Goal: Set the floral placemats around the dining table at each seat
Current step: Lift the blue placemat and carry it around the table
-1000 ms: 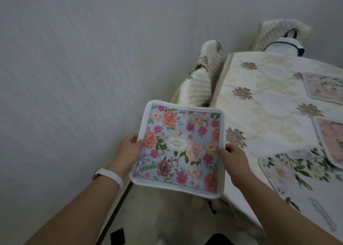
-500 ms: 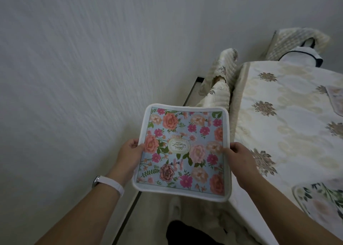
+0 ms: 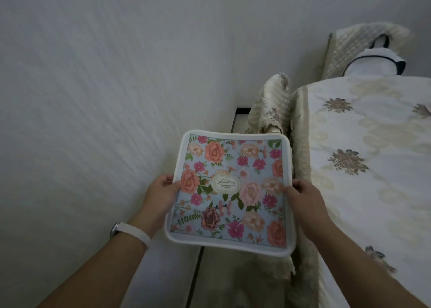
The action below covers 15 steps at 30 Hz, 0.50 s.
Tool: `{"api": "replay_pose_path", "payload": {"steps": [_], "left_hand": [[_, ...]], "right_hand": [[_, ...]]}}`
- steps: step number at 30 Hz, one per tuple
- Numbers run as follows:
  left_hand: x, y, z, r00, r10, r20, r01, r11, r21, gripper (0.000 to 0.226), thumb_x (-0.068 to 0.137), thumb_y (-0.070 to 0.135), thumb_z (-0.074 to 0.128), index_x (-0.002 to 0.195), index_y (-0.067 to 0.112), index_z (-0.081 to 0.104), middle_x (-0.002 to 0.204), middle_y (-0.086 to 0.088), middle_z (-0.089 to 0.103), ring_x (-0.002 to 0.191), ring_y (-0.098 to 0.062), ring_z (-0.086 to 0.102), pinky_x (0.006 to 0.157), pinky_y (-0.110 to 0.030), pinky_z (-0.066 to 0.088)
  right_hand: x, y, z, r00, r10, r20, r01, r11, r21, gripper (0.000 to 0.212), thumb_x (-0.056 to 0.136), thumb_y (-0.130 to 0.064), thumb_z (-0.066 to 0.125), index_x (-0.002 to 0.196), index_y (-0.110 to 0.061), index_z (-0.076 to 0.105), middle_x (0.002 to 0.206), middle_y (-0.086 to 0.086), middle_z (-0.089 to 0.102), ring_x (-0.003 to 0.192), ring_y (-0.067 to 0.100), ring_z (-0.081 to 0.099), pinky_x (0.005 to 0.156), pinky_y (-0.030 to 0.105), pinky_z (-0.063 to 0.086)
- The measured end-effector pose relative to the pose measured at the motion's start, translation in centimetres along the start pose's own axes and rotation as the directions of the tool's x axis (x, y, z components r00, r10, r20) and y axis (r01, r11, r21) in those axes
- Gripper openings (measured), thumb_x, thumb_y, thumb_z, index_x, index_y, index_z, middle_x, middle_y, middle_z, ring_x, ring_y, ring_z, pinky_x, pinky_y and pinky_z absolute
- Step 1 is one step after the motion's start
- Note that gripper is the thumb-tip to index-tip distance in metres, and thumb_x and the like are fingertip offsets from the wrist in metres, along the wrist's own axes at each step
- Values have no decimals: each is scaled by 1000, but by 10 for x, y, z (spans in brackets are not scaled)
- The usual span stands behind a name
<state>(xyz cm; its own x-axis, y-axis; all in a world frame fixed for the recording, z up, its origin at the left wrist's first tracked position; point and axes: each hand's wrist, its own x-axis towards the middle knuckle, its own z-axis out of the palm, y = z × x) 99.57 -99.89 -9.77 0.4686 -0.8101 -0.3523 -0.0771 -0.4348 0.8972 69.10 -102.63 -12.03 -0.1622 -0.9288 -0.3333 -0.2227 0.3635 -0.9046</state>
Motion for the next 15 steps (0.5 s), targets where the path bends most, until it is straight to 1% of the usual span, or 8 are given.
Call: {"api": "replay_pose_path", "payload": {"steps": [3,6,9,11,15], "left_hand": [[28,27,23,996,52,69,-54,998,29,8,94,14,59,98,10,65,86,-13,74,73,-31,73,69,-45,60],[48,52,53,983,65,174,-72,997,33,7,94,13,59,97,8,64,87,-17,73,72,-33,72,66,-42,58],[66,73,93,955,51,294,-69,996,53,7,94,12,58,97,7,63,92,-21,71,75,-37,71,66,-45,59],[76,86,123,918,27,396,-52,997,53,8,95,11,58,99,7,62,91,-21,71,74,-35,71,64,-43,58],[93,109,194,819,10,573,-78,992,94,5,95,11,58,97,7,61,93,-21,70,76,-34,70,68,-44,57]], "right_hand": [[22,-11,-11,997,30,-71,-28,999,37,6,93,-24,58,94,-22,64,86,0,74,74,20,73,68,42,61],[31,-17,-30,987,45,-152,-34,997,70,9,92,-21,58,93,-15,65,86,3,73,74,20,72,64,39,60],[37,-15,-53,963,99,-249,-79,993,88,11,93,-21,57,91,-13,64,85,4,73,74,23,72,69,44,61],[39,-11,-69,937,147,-318,-115,986,119,12,94,-22,56,92,-13,63,86,5,72,75,24,72,69,45,61],[36,0,-101,855,220,-469,-169,974,148,13,95,-23,54,92,-13,61,85,5,71,72,22,71,61,38,58]]}}
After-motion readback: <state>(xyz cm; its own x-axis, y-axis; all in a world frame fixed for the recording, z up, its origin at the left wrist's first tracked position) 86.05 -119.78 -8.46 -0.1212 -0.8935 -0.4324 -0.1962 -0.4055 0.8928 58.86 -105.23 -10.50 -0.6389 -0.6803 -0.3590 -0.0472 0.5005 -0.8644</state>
